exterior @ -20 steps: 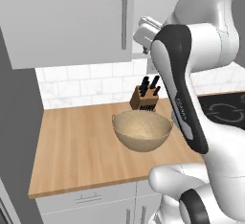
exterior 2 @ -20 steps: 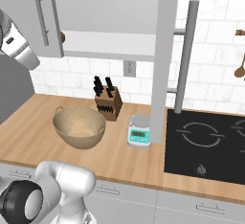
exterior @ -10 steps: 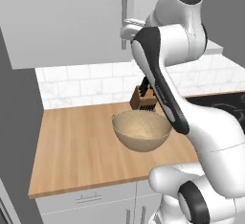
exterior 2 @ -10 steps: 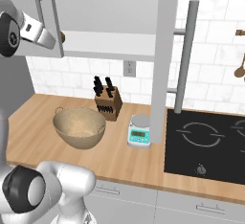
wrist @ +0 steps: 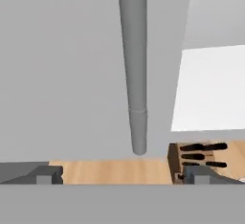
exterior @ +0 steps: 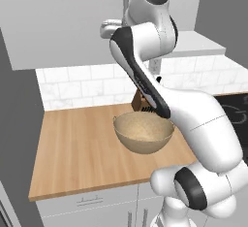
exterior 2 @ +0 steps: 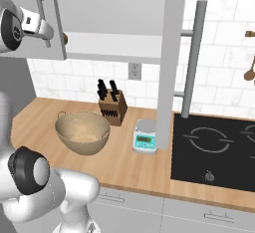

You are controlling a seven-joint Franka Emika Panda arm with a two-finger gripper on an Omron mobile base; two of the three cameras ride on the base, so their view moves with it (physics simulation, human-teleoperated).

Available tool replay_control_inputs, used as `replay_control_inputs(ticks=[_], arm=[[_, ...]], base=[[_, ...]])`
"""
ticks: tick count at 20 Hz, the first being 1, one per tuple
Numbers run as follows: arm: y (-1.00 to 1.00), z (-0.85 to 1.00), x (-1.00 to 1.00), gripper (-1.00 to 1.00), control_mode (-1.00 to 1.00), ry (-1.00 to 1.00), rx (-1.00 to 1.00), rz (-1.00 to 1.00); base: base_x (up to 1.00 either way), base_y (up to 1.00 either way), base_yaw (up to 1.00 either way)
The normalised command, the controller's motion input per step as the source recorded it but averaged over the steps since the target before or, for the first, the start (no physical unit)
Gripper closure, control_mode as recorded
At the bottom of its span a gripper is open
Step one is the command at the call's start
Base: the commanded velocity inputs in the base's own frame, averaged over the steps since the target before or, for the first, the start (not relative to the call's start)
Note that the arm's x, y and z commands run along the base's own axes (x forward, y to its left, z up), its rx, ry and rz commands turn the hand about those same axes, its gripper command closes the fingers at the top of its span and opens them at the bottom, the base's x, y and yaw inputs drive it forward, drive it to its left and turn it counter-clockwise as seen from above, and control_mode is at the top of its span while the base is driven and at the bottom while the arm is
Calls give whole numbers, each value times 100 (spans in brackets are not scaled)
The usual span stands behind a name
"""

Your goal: Open the cabinet, pick up the bread from the cabinet and place it in the basket. Then move the basket to the dining counter.

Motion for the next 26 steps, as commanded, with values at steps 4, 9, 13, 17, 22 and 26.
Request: replay_control_inputs(ticks=[4,9,13,17,22,26], arm=[[2,3,71,-100,-100,0,-7,1],[0,0,46,-100,-100,-3,-6,0],[0,0,14,-100,-100,-6,-4,0],[-5,-3,0,-100,-100,-15,-2,0],[-3,-13,16,-100,-100,-20,0,0],[-2,-2,80,-100,-100,-3,0,0]], base=[[0,0,0],[0,0,0],[0,0,0],[0,0,0],[0,0,0],[0,0,0]])
